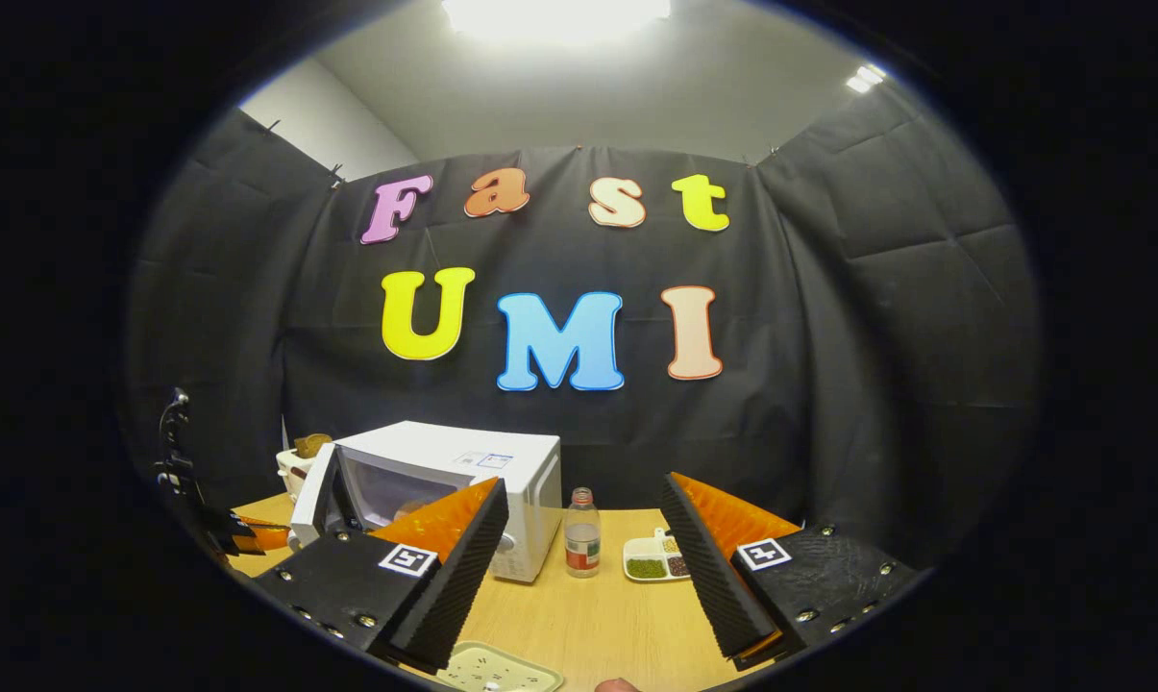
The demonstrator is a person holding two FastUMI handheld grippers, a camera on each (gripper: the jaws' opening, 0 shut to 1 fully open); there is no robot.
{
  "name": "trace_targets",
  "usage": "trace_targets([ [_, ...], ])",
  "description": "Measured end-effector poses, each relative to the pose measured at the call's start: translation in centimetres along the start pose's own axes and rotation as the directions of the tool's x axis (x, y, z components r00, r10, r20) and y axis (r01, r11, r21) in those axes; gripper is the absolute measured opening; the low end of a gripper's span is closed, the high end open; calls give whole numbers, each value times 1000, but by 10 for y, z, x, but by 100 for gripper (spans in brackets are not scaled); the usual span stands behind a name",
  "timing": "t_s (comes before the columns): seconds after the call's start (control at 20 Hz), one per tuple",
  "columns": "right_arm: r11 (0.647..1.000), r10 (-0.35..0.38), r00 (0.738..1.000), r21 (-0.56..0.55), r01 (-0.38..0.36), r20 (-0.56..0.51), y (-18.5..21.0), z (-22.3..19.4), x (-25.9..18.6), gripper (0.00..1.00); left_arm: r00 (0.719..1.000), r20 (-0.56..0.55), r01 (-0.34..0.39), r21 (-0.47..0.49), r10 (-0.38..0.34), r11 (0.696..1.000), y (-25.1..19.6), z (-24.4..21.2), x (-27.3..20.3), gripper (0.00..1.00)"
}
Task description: Open the microwave oven with the left hand, put the food in, and close the microwave oven.
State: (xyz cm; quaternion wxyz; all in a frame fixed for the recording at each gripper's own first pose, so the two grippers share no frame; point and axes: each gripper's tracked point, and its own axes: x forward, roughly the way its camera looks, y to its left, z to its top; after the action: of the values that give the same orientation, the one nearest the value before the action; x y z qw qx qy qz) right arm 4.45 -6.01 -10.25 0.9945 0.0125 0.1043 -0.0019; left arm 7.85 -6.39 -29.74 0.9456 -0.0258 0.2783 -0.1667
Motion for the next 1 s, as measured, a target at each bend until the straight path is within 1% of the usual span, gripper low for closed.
trace_targets([
  [0.45,997,-82,997,3,82,-13,-38,-3,-14,98,993,-18,115,61,-115,991,-52,20,60,7],
  [0.55,995,-100,995,-9,100,-21,-46,-5,-20,98,992,-15,128,76,-127,989,-58,27,75,7],
  [0.7,992,-123,992,-28,122,-33,-54,-7,-27,98,992,-11,129,83,-128,988,-62,37,99,7],
  [0.85,989,-144,989,-49,142,-43,-60,-8,-34,98,988,-9,153,83,-153,985,-71,45,118,7],
  [1.0,986,-160,986,-53,157,-50,-63,-9,-41,98,985,-5,174,109,-174,979,-82,53,136,7],
])
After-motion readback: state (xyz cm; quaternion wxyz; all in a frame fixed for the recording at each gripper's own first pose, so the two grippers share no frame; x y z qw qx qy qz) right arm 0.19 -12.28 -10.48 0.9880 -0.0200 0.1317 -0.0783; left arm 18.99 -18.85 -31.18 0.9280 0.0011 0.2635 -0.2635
